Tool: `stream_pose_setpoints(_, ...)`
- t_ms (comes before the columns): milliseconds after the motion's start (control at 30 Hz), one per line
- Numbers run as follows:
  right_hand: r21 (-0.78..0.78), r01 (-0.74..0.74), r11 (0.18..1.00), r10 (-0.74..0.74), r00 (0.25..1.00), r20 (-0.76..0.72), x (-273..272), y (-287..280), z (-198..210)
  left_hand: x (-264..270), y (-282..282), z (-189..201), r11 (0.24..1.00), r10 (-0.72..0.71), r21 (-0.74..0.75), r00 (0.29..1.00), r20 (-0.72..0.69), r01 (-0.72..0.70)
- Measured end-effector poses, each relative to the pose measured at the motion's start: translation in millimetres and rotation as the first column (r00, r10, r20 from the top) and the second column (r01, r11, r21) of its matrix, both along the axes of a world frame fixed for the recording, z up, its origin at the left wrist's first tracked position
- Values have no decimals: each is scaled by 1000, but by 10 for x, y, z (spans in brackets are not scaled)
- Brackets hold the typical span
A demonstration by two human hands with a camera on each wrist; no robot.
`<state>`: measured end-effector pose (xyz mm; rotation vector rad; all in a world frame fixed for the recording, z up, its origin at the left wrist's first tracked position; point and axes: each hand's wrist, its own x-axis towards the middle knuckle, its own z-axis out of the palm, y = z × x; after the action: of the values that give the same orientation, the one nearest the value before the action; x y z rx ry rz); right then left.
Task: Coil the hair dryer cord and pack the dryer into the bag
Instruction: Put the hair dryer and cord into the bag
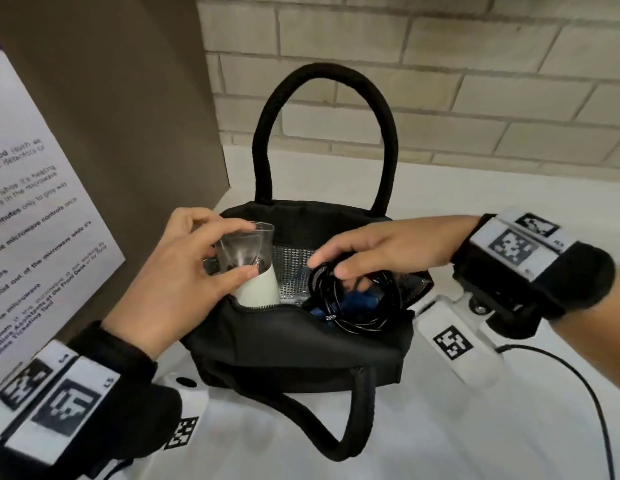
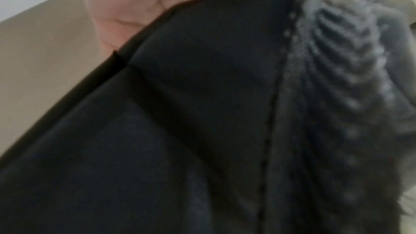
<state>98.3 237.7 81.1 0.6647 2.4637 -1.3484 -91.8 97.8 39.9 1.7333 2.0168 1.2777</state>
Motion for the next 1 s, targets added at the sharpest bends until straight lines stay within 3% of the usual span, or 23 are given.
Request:
stream_pose_setpoints(100, -169, 2, 986, -15, 997, -71, 55, 49, 51, 12, 8, -8, 999, 2, -38, 999, -34, -3)
stream_pose_setpoints(167, -137, 15, 990, -32, 992, -123, 42, 62, 30, 28, 15, 4, 998, 13, -54, 998, -62, -16)
stream_pose_setpoints(300, 212, 49, 976, 12, 960, -280, -58, -6, -72, 49, 23, 36, 997, 29, -71, 997, -73, -35)
stream_pose_setpoints(433, 576, -24, 817, 313, 858, -408, -29, -110, -194, 66, 41, 32, 995, 38, -88, 994, -107, -47)
stream_pose_setpoints(533, 639, -86, 765, 412, 827, -382, 76, -148, -361, 70, 44, 36, 995, 40, -84, 994, -104, -49)
stream_pose_setpoints(700, 613, -79, 786, 371, 853, -367, 135, -113, -446, 66, 68, 48, 997, 33, -70, 994, -100, -40)
stream_pose_setpoints(900, 748, 42, 662, 256, 926, -278, 58, -73, -542, 2, 60, 34, 994, -45, -105, 996, -82, 36)
stream_pose_setpoints(1000, 859, -45, 511, 337, 929, -152, 10, -159, -475, -32, 44, 6, 989, -64, -138, 995, -76, 53)
